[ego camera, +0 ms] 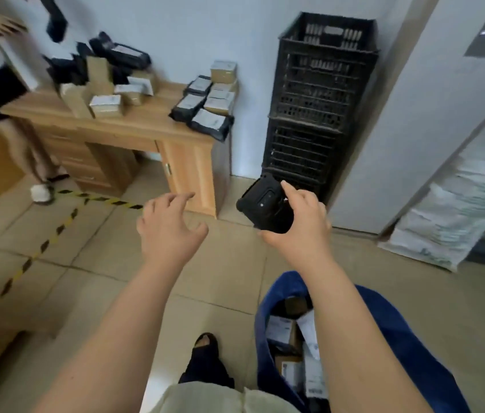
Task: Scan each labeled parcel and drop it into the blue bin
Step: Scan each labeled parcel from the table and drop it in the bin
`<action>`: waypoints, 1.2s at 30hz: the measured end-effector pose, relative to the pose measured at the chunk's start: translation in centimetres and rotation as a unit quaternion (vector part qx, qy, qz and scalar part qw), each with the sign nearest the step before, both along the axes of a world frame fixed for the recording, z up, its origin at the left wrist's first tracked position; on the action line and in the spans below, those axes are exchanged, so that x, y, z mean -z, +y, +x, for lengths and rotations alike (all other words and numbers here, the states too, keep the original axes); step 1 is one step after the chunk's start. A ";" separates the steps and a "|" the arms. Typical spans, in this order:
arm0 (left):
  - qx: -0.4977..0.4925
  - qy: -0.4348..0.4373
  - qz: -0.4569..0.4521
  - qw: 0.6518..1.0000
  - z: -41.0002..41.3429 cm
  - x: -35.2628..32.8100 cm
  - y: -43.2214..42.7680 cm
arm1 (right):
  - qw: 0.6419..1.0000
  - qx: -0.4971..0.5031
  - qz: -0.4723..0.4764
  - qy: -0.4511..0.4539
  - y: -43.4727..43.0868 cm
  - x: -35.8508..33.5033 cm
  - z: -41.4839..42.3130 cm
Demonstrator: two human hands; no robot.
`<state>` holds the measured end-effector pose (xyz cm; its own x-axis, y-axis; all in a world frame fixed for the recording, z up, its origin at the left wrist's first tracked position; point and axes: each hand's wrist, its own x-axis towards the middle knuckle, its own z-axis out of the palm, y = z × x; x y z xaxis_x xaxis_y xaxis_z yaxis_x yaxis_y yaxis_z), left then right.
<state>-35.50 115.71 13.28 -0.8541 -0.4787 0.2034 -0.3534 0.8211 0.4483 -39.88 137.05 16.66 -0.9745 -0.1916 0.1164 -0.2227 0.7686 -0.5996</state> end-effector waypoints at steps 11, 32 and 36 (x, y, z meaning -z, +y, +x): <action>-0.276 0.054 0.028 0.959 17.8 -3.8 -17.3 | 0.956 -0.286 0.019 0.059 -22.3 -3.2 8.8; -0.555 0.046 0.023 0.831 52.8 -4.1 -48.2 | 0.832 -0.551 -0.024 0.060 -64.2 -2.0 37.9; -0.595 0.025 0.033 0.802 56.9 -2.6 -50.3 | 0.801 -0.598 0.000 0.034 -68.5 -0.7 41.5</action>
<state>21.42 65.43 15.91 0.2250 -0.9603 0.1649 -0.8500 -0.1107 0.5150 1.67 68.58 17.36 -0.0853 -0.9834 0.1602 -0.8316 -0.0183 -0.5551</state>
